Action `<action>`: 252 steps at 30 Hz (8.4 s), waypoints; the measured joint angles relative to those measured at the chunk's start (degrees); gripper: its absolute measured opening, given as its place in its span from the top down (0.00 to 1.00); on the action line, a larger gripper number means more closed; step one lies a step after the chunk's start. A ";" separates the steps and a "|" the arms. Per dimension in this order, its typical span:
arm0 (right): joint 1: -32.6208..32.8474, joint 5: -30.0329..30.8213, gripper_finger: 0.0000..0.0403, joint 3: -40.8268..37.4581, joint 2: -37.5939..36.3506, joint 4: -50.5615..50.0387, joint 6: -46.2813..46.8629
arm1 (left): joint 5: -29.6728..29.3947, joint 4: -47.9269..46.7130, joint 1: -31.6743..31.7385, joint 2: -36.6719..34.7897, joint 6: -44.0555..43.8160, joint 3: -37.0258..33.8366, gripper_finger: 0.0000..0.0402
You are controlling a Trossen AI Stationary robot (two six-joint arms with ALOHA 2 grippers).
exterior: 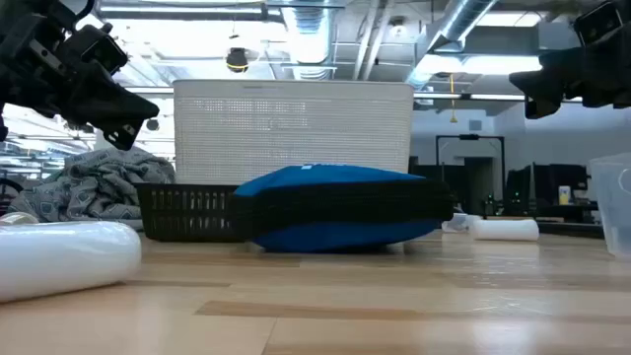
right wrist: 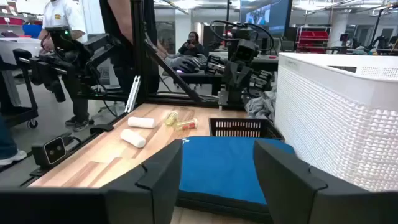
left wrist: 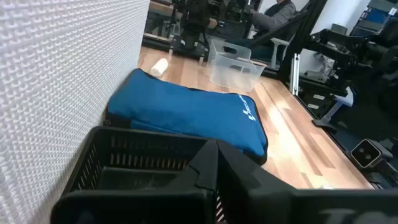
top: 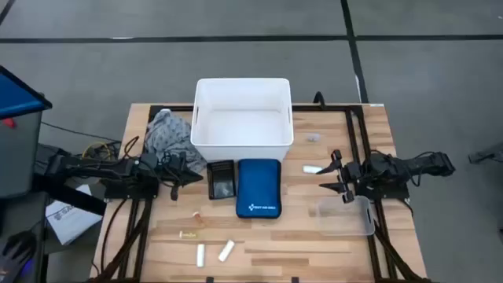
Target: Pick & place medical supplies in basket/bin
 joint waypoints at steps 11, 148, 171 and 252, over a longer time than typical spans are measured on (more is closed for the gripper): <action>-0.02 0.00 0.52 0.01 0.00 0.00 0.00 | 0.02 0.02 0.01 0.01 0.00 0.02 1.00; -3.82 9.33 0.52 0.02 0.35 39.79 29.99 | -35.10 -68.81 51.66 56.53 -23.73 73.21 0.48; -3.82 9.31 0.52 0.02 0.37 37.64 30.04 | -28.00 -74.00 45.95 45.02 -62.22 49.17 0.50; -3.82 10.58 0.52 0.02 0.37 37.01 34.48 | 8.47 17.72 30.33 54.03 -18.11 51.38 0.99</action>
